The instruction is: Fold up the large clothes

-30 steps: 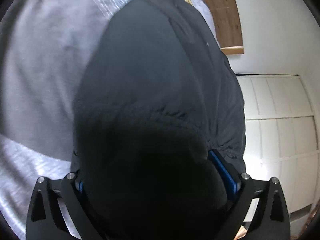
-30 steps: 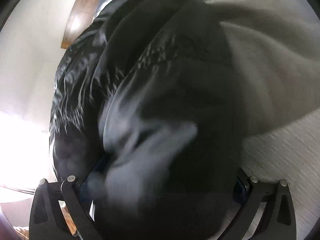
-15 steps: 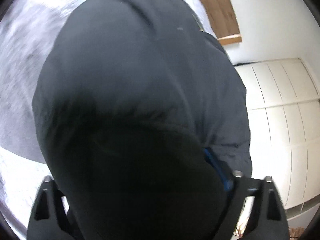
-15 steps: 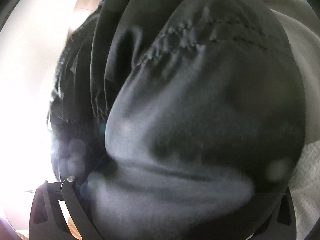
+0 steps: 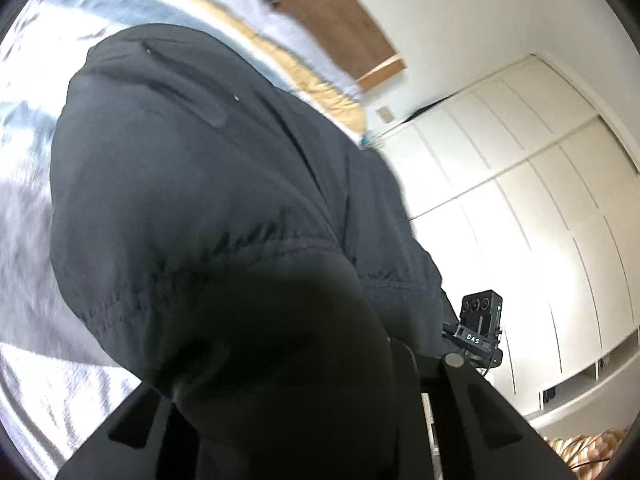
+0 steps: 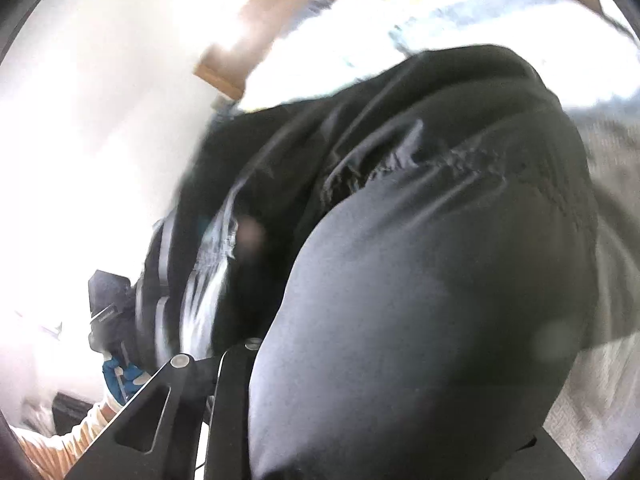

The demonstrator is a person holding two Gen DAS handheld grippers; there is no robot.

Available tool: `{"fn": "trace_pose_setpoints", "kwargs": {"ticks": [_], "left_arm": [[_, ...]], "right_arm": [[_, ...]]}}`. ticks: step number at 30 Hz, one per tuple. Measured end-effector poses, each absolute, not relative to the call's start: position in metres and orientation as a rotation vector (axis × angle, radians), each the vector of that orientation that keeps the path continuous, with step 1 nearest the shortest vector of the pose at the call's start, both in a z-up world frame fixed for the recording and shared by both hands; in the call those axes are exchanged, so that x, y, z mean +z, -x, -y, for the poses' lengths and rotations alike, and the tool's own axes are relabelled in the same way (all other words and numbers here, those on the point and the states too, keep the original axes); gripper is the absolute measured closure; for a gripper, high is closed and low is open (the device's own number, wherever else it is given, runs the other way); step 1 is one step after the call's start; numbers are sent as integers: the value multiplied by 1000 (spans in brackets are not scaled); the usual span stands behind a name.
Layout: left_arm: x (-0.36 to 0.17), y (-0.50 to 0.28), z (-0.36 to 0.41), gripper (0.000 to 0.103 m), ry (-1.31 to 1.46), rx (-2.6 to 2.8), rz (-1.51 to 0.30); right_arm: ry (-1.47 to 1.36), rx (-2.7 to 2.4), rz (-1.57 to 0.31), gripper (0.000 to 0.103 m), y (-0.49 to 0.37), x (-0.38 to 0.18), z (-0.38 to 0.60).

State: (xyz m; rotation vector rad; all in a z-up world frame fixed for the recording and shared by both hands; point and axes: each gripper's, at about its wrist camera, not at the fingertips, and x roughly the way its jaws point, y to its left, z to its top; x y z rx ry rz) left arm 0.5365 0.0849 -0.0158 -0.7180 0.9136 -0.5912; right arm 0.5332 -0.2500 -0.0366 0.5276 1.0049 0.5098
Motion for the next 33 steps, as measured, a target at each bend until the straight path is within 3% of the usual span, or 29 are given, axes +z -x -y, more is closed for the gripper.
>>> {"fn": "trace_pose_setpoints", "kwargs": {"ticks": [6, 11, 15, 23, 26, 28, 30, 33], "left_arm": [[38, -512, -76, 85, 676, -647, -829], [45, -466, -98, 85, 684, -668, -800], [22, -446, -106, 85, 698, -653, -850], [-88, -423, -133, 83, 691, -505, -1078], [-109, -423, -151, 74, 735, -452, -1100], [-119, -424, -155, 66, 733, -425, -1122], [-124, -429, -160, 61, 725, -397, -1143], [-118, -426, -171, 57, 750, -385, -1140]], "right_arm": [[-472, 575, -909, 79, -511, 29, 230], [-493, 598, -873, 79, -472, 46, 226], [-525, 573, -912, 79, -454, 22, 232], [-581, 421, -1088, 75, -443, -81, 246], [-597, 371, -1118, 67, -449, -87, 256], [-583, 338, -1143, 56, -434, -91, 265], [-575, 296, -1166, 37, -435, -99, 271], [-580, 268, -1174, 23, -435, -105, 285]]}}
